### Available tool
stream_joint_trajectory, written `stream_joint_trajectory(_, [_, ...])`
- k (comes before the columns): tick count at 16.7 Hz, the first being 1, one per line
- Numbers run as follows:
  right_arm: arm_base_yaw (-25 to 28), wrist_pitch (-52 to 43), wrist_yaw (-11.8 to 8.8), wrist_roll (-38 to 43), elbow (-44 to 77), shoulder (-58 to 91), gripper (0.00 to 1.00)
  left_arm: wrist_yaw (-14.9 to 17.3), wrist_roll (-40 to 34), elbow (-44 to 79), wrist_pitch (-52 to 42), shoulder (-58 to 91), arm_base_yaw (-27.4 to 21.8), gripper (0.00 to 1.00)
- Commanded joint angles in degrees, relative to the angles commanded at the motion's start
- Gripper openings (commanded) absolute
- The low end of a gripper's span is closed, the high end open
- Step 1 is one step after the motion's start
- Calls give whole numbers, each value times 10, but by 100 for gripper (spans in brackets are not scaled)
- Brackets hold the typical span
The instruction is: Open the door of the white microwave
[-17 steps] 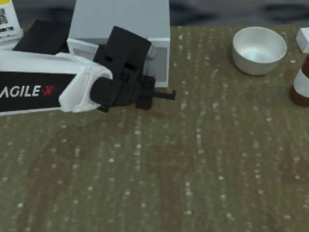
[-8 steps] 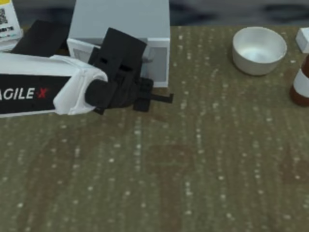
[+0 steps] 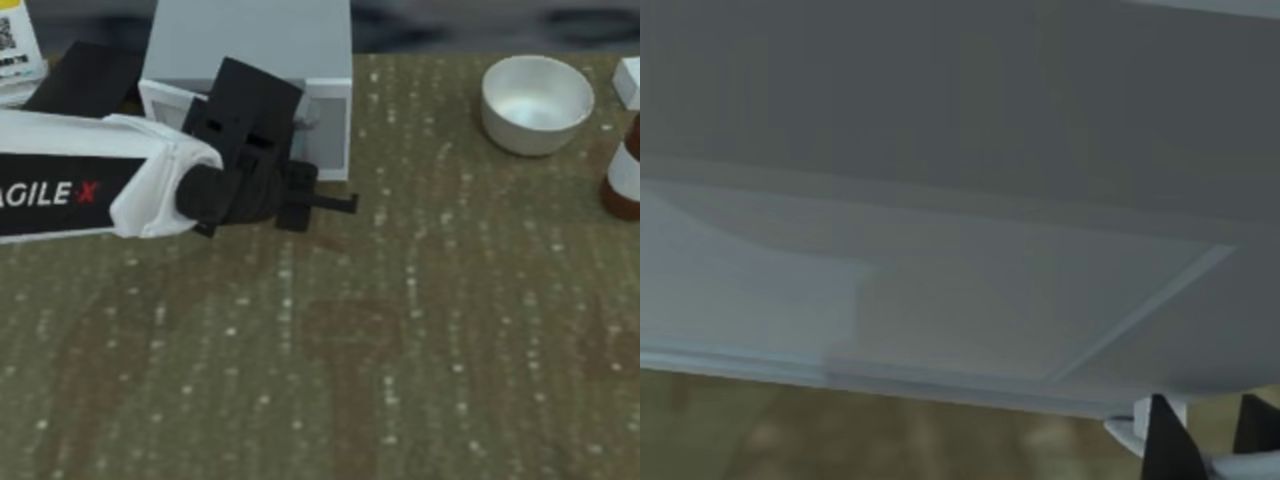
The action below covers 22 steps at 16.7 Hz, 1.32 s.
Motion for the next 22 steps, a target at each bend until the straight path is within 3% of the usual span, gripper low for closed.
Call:
stream_joint_trajectory(11, [0, 0, 0, 0, 0, 0, 100, 0, 0, 0, 0, 0, 0, 0])
stream_joint_trajectory(22, [0, 0, 0, 0, 0, 0, 100, 33, 39, -32, 13, -23, 12, 0])
